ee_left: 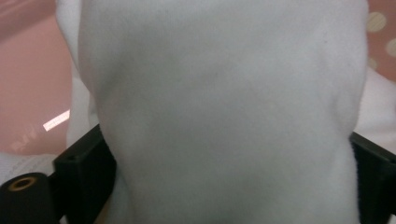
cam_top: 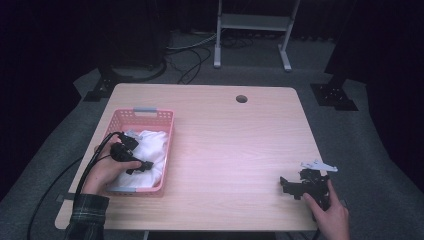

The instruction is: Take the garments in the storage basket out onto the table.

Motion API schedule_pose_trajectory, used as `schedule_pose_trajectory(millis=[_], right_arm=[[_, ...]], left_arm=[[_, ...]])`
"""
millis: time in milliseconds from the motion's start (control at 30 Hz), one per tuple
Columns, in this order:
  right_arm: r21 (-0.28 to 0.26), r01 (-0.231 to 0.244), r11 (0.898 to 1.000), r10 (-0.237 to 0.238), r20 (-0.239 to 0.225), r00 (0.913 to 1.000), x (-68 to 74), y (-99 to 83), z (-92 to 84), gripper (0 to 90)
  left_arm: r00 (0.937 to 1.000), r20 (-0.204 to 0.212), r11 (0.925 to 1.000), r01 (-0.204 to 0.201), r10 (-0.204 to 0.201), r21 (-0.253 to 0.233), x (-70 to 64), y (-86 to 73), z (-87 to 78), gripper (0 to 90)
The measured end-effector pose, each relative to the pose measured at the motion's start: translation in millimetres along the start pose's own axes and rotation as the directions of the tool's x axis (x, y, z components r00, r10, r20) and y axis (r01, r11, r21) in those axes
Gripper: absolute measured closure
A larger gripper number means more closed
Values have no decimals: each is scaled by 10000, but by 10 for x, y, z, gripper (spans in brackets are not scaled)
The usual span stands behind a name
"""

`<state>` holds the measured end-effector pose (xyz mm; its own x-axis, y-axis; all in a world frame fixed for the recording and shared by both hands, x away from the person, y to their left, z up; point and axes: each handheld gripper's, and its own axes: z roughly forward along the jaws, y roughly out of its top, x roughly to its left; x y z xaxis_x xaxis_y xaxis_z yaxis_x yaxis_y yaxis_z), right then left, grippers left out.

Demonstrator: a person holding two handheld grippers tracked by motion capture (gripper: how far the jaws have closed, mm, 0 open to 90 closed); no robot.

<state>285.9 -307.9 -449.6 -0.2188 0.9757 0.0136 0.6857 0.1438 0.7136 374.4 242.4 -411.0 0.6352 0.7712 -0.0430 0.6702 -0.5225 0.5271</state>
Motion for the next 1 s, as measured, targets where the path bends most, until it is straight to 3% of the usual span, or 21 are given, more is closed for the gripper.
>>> schedule_pose_trajectory(millis=[233, 467, 633, 1000], right_arm=[[0, -1, 10000, 1, 1, 10000, 0, 0, 0, 0], [-1, 0, 10000, 0, 1, 10000, 0, 0, 0, 0], [-2, 0, 10000, 0, 1, 10000, 0, 0, 0, 0], [1, 0, 10000, 0, 0, 10000, 0, 0, 0, 0]], left_arm=[[9993, 315, 9997, -211, 214, -88, 21, 8, -28, 292], [9975, 596, 9993, -360, 368, -134, 18, 16, -58, 526], [9966, 801, 9997, -179, 190, -149, 35, 11, -68, 572], [9926, 1208, 9991, -30, 81, -421, 71, 7, -117, 572]])
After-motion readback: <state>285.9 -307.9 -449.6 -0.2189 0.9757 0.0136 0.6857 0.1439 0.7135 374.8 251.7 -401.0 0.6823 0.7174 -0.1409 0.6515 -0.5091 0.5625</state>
